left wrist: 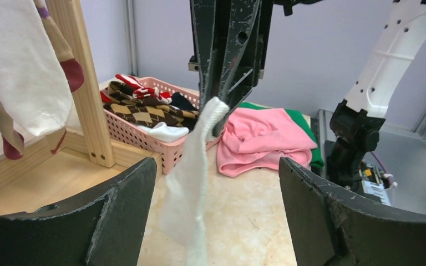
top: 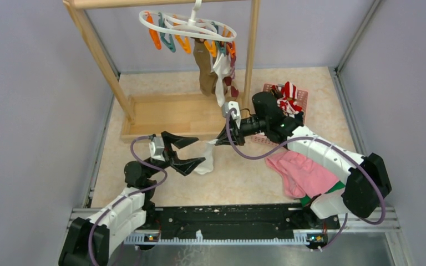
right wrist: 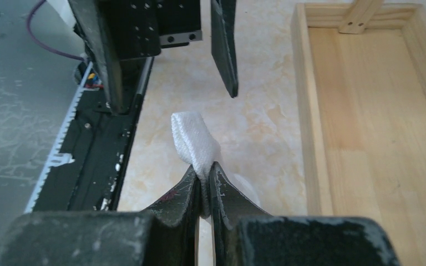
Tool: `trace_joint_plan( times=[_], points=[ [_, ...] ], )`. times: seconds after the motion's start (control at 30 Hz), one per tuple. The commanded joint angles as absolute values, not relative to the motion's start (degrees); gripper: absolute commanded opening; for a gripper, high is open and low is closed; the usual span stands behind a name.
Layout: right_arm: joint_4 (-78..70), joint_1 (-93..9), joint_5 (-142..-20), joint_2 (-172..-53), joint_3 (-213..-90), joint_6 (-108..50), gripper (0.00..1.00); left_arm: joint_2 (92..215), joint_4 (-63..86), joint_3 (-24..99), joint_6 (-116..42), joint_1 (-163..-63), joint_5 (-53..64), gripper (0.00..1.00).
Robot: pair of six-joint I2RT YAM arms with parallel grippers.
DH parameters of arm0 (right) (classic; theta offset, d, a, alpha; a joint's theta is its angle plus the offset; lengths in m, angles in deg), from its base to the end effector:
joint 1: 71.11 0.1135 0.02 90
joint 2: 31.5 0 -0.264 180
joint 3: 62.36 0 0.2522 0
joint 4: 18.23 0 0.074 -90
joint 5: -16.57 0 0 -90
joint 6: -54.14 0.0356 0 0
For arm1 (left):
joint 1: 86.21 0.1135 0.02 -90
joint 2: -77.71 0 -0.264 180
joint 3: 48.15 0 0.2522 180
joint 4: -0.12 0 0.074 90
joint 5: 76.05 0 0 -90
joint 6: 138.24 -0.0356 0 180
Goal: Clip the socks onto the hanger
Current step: Pick up the sock from the bin.
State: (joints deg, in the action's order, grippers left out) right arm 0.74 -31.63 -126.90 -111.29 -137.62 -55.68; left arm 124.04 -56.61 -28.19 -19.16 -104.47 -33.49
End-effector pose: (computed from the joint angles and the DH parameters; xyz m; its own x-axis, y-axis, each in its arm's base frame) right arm 0.2226 0.2204 0.3154 0.0316 -0.2354 -0.9714 -0.9955 -0.0945 -0.0095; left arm 0.1326 -0.0714 0.2420 0.0231 -0.3538 -0.9350 0.9460 0.3103 -0.0940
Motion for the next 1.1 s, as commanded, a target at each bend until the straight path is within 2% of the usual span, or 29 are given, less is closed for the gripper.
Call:
trace_joint_plan(
  times=[0.0, 0.17, 0.4, 0.57, 0.67, 0.73, 0.77, 0.8, 0.83, 0.97, 1.07],
  points=[
    [6.29, -31.97, -133.89, -112.49, -141.28, -54.75, 0.03, 125.42, -59.06, -27.3, -26.63, -105.71, -33.77, 0.86],
    [4.52, -31.95, -134.88, -112.85, -140.48, -53.0, 0.03, 127.49, -57.95, -25.59, -29.76, -108.14, -34.38, 0.83],
    [4.21, -31.98, -135.48, -113.42, -140.56, -52.65, 0.03, 131.63, -52.41, -21.06, -35.84, -112.49, -34.76, 0.68],
    [4.06, -31.93, -135.48, -113.54, -140.37, -52.83, 0.03, 133.78, -51.65, -19.54, -36.54, -112.86, -34.56, 0.42],
    [4.01, -32.0, -135.45, -113.41, -140.18, -52.83, 0.03, 134.16, -50.58, -19.02, -36.79, -112.92, -34.16, 0.22],
    [4.17, -31.92, -134.99, -113.2, -140.07, -52.97, 0.03, 133.85, -50.28, -19.01, -36.77, -112.87, -34.21, 0.03],
    [4.22, -31.99, -134.58, -113.16, -140.08, -53.07, 0.04, 133.61, -49.8, -19.01, -36.75, -112.92, -34.15, 0.0],
    [4.38, -31.99, -133.96, -113.15, -140.02, -53.17, 0.07, 133.24, -49.32, -19.01, -36.54, -112.92, -33.84, 0.0],
    [4.51, -31.93, -133.07, -113.11, -139.96, -52.99, 0.15, 132.8, -48.57, -19.01, -35.68, -112.85, -33.04, 0.0],
    [3.41, -31.95, -125.3, -110.23, -137.97, -53.97, 0.57, 129.93, -46.22, -20.31, -31.86, -112.81, -26.49, 0.0],
    [-5.62, -32.0, -120.09, -103.06, -131.17, -56.72, 0.78, 127.36, -41.71, -20.73, -29.75, -112.74, -21.18, 0.0]
  ],
)
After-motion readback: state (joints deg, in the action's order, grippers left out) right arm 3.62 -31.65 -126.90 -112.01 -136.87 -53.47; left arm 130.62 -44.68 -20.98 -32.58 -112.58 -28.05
